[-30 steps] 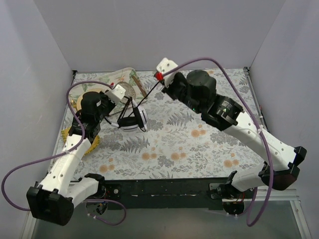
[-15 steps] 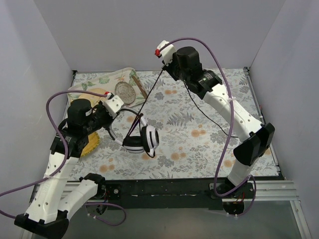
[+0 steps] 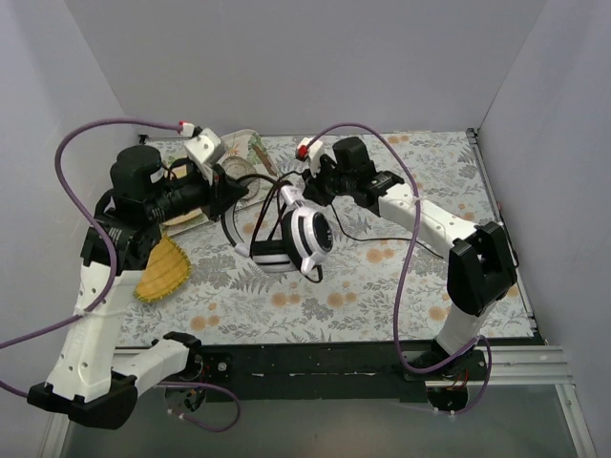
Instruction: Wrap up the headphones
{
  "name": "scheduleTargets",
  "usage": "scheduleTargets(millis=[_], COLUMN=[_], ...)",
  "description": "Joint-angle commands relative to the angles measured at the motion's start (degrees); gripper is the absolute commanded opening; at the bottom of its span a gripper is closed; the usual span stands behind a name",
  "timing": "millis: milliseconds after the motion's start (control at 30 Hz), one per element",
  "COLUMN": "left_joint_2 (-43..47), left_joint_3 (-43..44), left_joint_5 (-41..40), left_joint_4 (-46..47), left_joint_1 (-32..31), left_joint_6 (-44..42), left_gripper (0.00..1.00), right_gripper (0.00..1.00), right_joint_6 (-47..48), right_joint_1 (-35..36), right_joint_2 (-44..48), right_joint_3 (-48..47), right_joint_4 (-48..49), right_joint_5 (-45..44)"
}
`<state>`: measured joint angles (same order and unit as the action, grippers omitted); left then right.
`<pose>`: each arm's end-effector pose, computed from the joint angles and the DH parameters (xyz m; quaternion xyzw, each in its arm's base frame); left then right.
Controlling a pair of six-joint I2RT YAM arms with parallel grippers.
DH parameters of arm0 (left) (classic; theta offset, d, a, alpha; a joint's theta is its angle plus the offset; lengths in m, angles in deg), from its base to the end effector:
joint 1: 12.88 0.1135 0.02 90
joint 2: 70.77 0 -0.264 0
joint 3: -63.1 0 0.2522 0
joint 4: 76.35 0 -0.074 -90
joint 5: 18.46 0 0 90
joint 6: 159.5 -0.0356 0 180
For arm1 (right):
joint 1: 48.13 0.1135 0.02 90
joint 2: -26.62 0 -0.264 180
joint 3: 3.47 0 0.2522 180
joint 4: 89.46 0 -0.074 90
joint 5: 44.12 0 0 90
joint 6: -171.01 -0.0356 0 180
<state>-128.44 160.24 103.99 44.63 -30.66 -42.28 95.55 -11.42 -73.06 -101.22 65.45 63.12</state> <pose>0.1575 -0.0706 0.4621 0.0961 0.7950 -0.4228 0.4243 0.3245 0.2551 0.3162 -0.4352 0.7263 0.2247 0.4822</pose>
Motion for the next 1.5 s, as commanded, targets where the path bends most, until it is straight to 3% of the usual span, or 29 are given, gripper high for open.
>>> scheduleTargets(millis=[0,100,300,567,667,900,1100,1367,1467], left_joint_2=[-3.49,-4.64,-6.23,-8.16,-6.76,-6.49,-7.54,-11.41,-12.38], left_joint_3=[12.5,16.29,20.25,23.59,20.7,16.3,12.35,9.8,5.41], left_joint_5=[-3.15,-8.51,-21.7,-50.51,-54.31,-58.38,-63.82,-62.07,-63.55], left_joint_4=[5.0,6.93,9.48,13.52,18.09,23.98,31.71,36.37,42.25], left_joint_1=[0.03,0.11,0.38,0.47,0.47,0.55,1.78,7.4,9.95], left_joint_6=[13.9,15.66,16.81,12.34,10.22,9.86,5.66,5.82,0.57], left_gripper=[0.0,0.0,0.0,0.0,0.0,0.0,0.0,0.0,0.0], right_gripper=[0.26,0.27,0.34,0.37,0.36,0.01,0.01,0.01,0.01], right_joint_6=[-9.43,-13.84,-17.61,-17.8,-17.53,-16.04,-13.16,-7.87,-7.17], right_joint_1=[0.64,2.04,3.55,3.9,4.25,9.43,16.98,27.09,29.55], right_joint_2=[2.29,1.68,-1.83,-4.73,-5.0,-5.79,-5.17,-2.11,1.06], right_joint_3=[7.59,12.26,16.65,22.63,25.0,27.03,24.32,21.76,21.23], right_joint_4=[19.75,27.56,32.07,31.82,30.41,26.55,20.93,7.38,3.79], right_joint_5=[16.93,19.24,19.24,19.24,18.54,16.26,12.13,6.77,5.01])
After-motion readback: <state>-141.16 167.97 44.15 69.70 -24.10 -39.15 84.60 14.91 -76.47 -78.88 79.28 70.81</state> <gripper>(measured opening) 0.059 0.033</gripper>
